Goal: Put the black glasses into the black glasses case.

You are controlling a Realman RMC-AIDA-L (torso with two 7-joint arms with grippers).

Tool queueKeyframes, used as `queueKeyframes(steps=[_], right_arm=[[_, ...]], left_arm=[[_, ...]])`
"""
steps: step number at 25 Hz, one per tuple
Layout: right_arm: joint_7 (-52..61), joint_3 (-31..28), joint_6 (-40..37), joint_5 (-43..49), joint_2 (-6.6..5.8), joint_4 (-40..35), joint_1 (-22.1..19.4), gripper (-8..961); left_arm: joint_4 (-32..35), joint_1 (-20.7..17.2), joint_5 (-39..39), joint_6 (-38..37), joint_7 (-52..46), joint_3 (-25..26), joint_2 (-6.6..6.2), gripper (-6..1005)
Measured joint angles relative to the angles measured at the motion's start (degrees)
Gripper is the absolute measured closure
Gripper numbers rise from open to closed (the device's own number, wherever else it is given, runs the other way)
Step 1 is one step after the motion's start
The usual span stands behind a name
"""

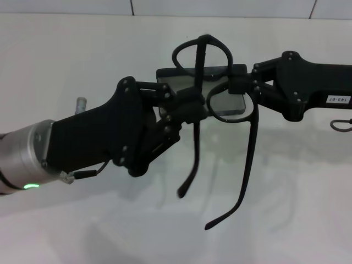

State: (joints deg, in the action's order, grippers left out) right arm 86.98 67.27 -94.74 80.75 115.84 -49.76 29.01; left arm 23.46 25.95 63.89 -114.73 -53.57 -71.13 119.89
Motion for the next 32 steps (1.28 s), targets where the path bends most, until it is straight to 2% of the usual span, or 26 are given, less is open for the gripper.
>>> queueKeyframes(steps=[14, 28, 32], right_arm=[[-1.5, 0.4, -2.4, -0.8, 0.10, 4.1, 2.9, 915], [-3.3, 0.3, -2.9, -1.5, 0.26, 5.8, 3.1, 916], [-3.8, -0.1, -2.7, -1.5, 0.12, 6.5, 3.2, 916]], left_arm=[[-4.6, 1.7, -0.2, 2.6, 3.5, 0.3, 0.33, 902], [-7.8, 1.3, -4.4, 4.2, 5.0, 0.1, 0.37, 903], [-7.5, 1.6, -4.0, 2.5, 5.1, -1.6, 0.11, 903]])
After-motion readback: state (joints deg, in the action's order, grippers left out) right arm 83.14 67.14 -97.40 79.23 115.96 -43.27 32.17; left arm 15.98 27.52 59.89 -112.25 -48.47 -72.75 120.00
